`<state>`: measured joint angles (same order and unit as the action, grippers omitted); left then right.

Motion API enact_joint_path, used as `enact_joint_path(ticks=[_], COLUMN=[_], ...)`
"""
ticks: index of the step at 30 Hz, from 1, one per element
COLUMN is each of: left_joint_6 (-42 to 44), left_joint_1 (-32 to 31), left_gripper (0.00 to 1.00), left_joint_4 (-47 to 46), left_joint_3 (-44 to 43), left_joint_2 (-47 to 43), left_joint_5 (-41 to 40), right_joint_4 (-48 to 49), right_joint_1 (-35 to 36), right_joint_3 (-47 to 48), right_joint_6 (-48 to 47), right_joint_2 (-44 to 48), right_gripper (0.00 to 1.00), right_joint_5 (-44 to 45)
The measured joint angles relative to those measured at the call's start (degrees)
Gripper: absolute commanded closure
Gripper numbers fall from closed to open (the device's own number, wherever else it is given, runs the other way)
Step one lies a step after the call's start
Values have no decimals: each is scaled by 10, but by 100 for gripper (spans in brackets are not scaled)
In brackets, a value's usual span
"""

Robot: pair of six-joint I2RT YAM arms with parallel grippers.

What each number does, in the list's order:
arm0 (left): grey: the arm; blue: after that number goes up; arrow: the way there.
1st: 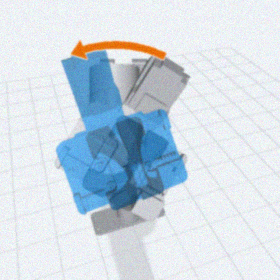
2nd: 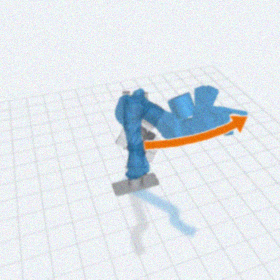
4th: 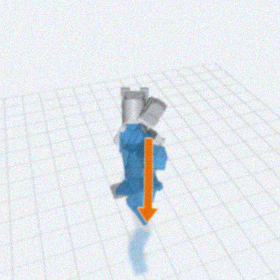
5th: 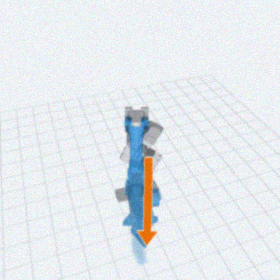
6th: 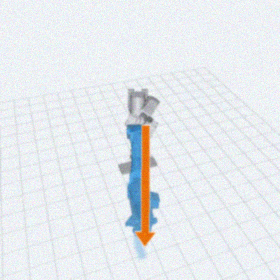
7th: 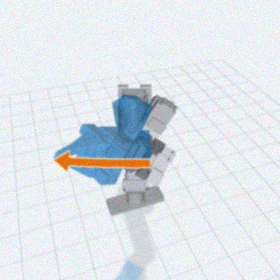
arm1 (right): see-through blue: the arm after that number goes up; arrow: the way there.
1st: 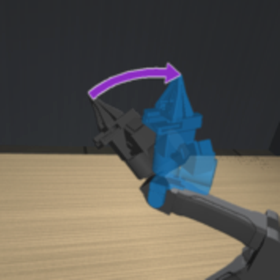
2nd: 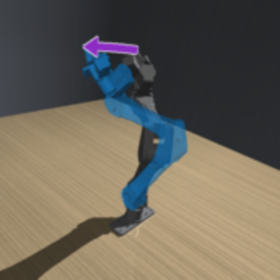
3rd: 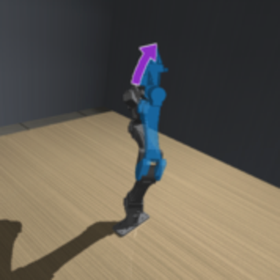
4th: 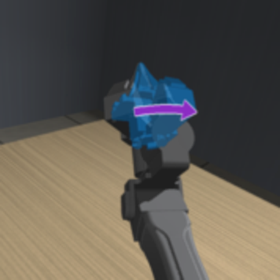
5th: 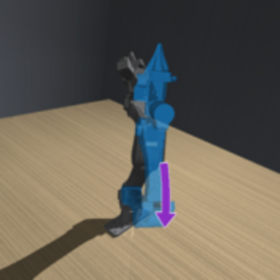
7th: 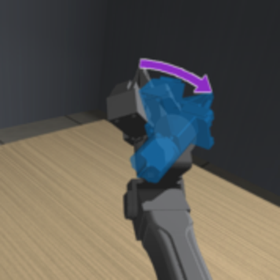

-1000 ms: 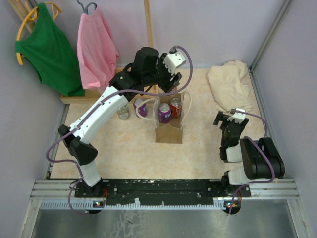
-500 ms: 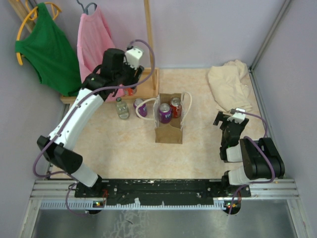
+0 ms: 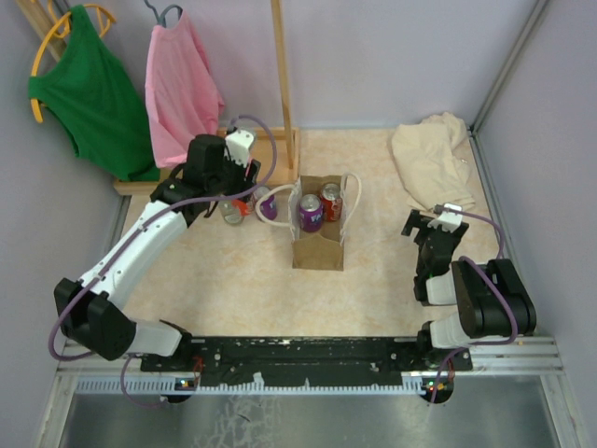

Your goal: Take the beverage out of the canvas bag

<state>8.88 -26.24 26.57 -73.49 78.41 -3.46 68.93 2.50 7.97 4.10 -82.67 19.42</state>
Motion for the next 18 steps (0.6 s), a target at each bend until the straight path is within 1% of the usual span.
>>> enact_joint_path(ticks=[2, 6, 10, 14, 18], left_joint_6=[-14, -30, -44, -52, -54], left_joint_1=[0, 0, 0, -2, -8], left_gripper=[100, 100, 100, 100, 100], left_joint_4=[-22, -55, -118, -194, -238], left_joint_3=[59, 130, 199, 254, 277], left_joint_2=[-11, -29, -43, -45, -40], left_joint_5=[11, 26, 38, 46, 46], right_joint_4=[0, 0, 0, 0, 0], right_joint_1=[0, 0, 0, 0, 0], right_joint_3=[0, 0, 0, 0, 0], right_joint_6=[0, 0, 0, 0, 0], right_joint_2=[0, 0, 0, 0, 0], right_gripper=[1, 1, 1, 1, 1], right_joint_5=[0, 0, 0, 0, 0])
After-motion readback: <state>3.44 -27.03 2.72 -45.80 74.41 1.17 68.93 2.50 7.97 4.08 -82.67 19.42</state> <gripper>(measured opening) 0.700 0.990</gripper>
